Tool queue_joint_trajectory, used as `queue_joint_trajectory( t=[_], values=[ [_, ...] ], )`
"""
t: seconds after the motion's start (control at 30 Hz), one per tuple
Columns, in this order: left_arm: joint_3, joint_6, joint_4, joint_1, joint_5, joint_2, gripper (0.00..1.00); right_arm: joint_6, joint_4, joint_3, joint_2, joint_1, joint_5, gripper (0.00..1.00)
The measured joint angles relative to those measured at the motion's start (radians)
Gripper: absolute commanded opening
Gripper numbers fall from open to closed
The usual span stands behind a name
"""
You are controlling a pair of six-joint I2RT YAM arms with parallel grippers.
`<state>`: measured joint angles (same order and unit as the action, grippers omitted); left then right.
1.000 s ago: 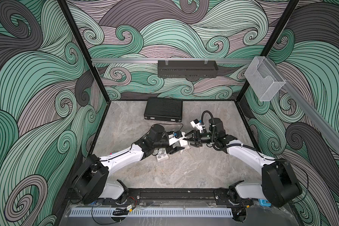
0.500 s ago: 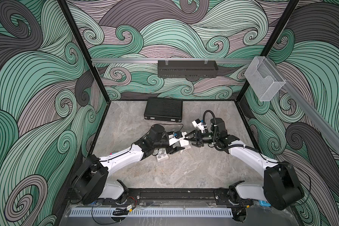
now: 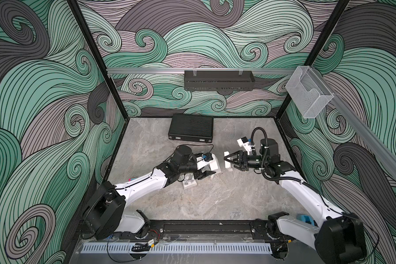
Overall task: Take the rings out of the lift-off lid box
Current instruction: Place the lid at the center of the board.
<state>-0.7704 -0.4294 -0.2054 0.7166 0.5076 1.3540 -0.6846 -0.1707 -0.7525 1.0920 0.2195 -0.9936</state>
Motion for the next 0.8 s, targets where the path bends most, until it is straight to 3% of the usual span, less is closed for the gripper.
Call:
queue_joint_trajectory(
  t=[0.13, 0.4, 0.67, 0.8],
  values=[
    [0.000, 0.000, -0.003, 0.000, 0.000, -0.003, 0.62, 0.096, -0.186, -0.085, 0.032, -0.052, 0.126, 0.75],
    [0.001, 0.000, 0.000, 0.000, -0.003, -0.025, 0.62, 0.324, -0.504, -0.438, 0.388, -0.056, 0.502, 0.75],
    [0.005, 0.000, -0.005, 0.000, -0.008, -0.073, 0.62, 0.444, -0.611, -0.618, 0.682, -0.056, 0.880, 0.74],
    [0.014, 0.000, -0.004, 0.000, -0.011, -0.075, 0.62, 0.465, -0.618, -0.636, 0.811, -0.058, 0.990, 0.73]
  ],
)
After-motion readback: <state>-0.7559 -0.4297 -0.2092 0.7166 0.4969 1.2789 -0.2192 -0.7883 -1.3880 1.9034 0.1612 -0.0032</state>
